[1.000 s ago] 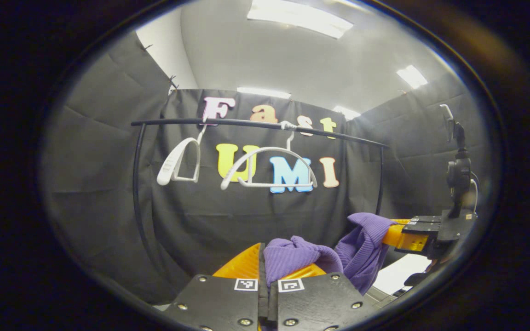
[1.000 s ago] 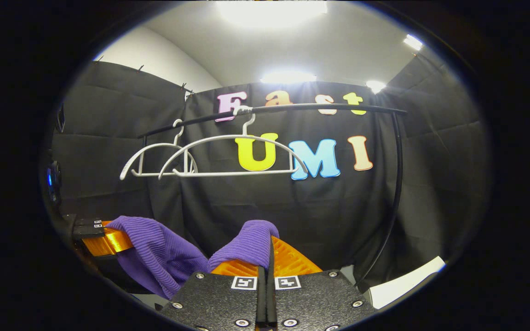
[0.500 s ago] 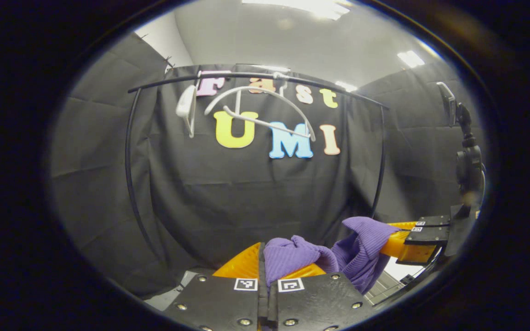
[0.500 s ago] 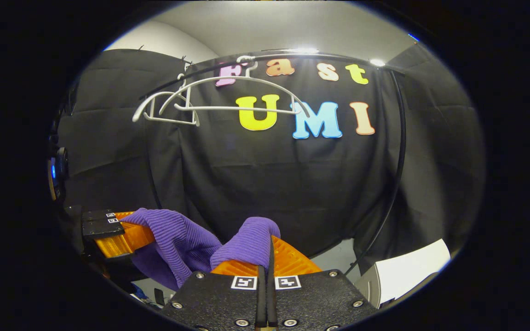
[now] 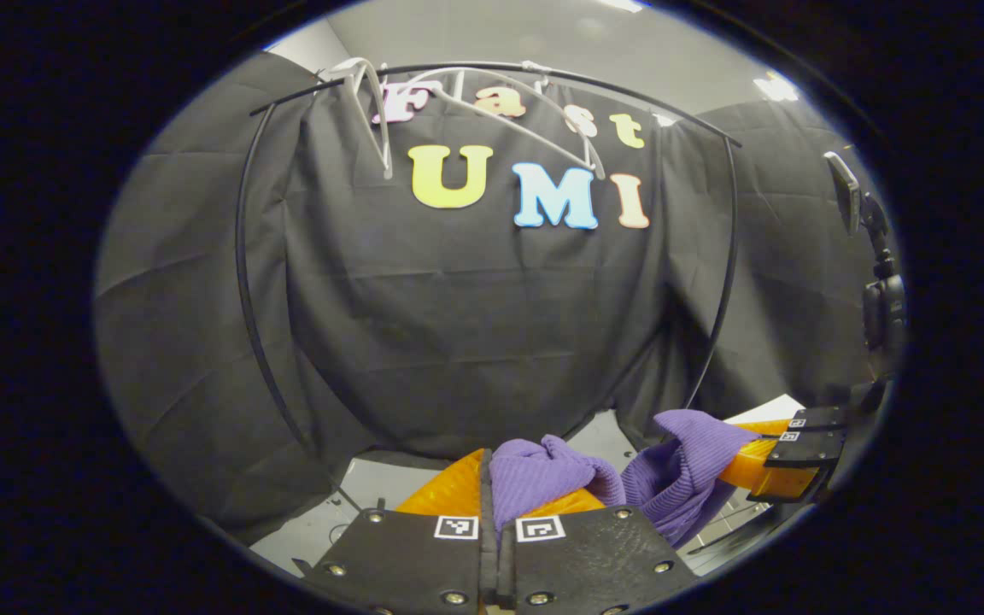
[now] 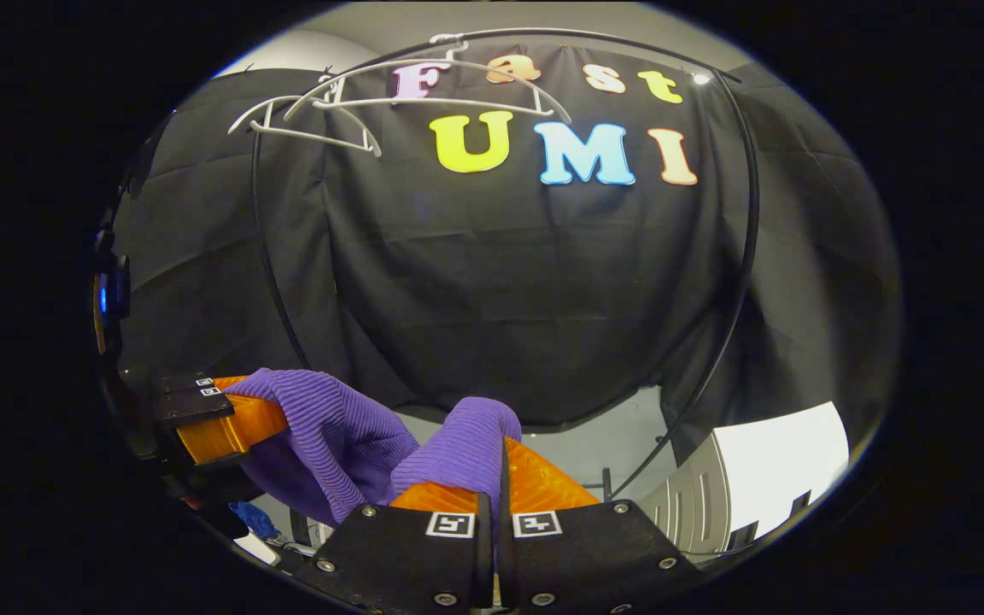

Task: Grasp the clothes on the hanger with both hands and then place them into the laundry hamper below.

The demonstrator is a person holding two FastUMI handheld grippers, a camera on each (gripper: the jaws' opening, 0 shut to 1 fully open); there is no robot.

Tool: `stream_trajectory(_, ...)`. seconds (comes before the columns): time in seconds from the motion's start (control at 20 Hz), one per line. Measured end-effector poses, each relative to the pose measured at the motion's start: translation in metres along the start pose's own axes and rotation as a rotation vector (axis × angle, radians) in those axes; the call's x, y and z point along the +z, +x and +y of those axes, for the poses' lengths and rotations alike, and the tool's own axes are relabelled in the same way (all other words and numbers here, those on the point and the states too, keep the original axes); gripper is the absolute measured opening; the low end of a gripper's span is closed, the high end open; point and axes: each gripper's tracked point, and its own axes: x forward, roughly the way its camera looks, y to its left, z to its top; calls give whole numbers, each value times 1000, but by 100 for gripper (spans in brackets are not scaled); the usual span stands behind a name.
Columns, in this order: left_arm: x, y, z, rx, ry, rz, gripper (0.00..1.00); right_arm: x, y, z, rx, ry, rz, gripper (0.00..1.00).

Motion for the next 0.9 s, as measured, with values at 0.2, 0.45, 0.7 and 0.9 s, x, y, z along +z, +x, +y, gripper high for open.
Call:
stream_trajectory(0.2,-41,5,-3,0,-2,93,1,-39,11,-1,2,-28,102,3)
stream_trajectory(0.45,-96,7,7,22,53,197,1,-88,20,-6,-4,-67,227,3)
stream_trajectory(0.7,-133,9,17,48,72,300,1,-129,14,-2,22,-92,351,7)
stream_trajectory(0.9,-155,5,15,41,87,356,4,-146,11,6,40,-91,408,17)
